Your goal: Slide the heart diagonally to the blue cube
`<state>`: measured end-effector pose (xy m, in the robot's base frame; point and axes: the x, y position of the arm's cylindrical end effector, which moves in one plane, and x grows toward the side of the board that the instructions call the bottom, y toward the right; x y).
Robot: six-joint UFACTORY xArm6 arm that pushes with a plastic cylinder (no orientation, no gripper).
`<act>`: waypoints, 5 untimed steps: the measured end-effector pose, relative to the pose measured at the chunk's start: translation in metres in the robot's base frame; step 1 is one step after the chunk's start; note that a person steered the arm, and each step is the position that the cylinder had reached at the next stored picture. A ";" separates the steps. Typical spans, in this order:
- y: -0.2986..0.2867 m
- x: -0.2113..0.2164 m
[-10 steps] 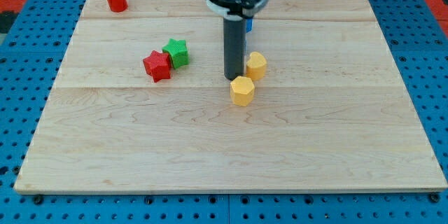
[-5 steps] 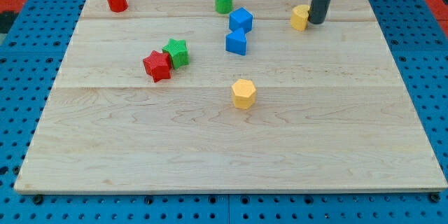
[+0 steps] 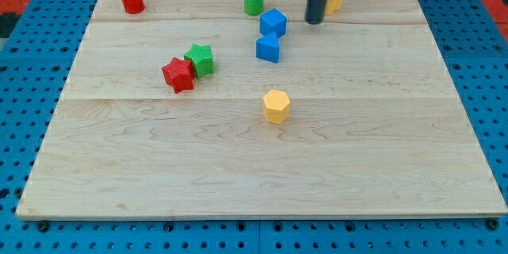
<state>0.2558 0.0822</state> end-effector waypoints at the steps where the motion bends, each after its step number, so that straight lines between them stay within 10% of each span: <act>1: -0.003 -0.025; 5: 0.024 -0.025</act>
